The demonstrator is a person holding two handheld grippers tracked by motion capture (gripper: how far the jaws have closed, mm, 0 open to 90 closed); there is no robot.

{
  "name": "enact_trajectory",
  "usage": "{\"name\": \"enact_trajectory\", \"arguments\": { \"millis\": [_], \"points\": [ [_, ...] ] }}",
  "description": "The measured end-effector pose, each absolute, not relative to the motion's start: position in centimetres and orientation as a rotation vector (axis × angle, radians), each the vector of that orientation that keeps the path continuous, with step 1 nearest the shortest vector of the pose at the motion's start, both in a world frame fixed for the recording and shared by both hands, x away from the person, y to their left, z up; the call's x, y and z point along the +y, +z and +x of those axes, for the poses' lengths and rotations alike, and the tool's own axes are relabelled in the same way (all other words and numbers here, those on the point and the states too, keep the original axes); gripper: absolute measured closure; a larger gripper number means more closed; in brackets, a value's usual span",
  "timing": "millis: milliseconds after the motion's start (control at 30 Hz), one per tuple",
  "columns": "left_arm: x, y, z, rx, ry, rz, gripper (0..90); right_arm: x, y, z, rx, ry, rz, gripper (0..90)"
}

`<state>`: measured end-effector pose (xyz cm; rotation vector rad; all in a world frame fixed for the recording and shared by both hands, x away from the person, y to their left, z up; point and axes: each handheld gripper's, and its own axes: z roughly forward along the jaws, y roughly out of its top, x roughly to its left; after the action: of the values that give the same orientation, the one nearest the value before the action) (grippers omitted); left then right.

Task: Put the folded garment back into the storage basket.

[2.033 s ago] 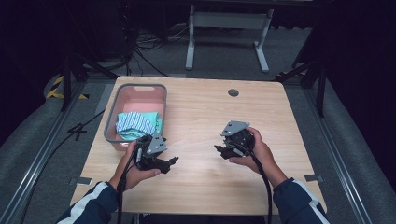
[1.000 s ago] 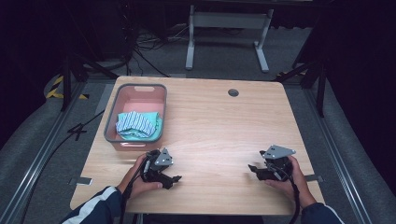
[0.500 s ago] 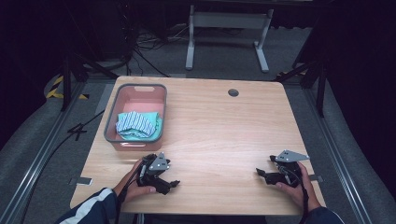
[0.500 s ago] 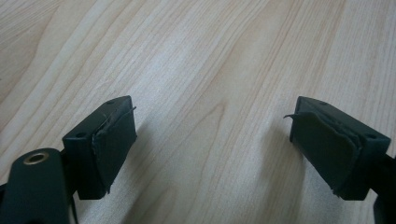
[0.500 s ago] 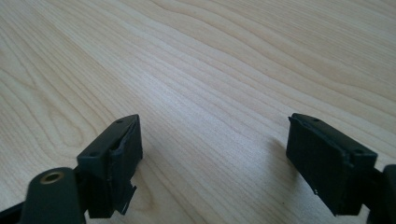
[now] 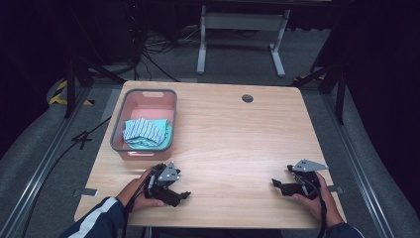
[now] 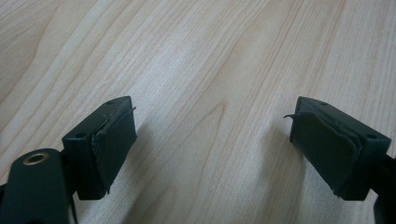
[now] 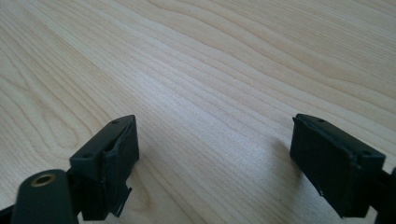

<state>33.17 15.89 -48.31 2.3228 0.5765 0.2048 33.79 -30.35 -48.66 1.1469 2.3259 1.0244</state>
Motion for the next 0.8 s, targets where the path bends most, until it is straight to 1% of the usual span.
{"name": "enact_trajectory", "arguments": {
  "millis": [267, 800],
  "points": [
    [15.78, -48.28, 33.28, 0.575, 0.205, 2.332, 12.7, -30.36, -48.66, 33.81, 2.327, 1.026, 1.151, 16.1],
    [15.76, -48.30, 33.28, 0.574, 0.208, 2.330, 12.6, -30.20, -48.66, 33.74, 2.315, 1.017, 1.168, 15.7]
  ]
}}
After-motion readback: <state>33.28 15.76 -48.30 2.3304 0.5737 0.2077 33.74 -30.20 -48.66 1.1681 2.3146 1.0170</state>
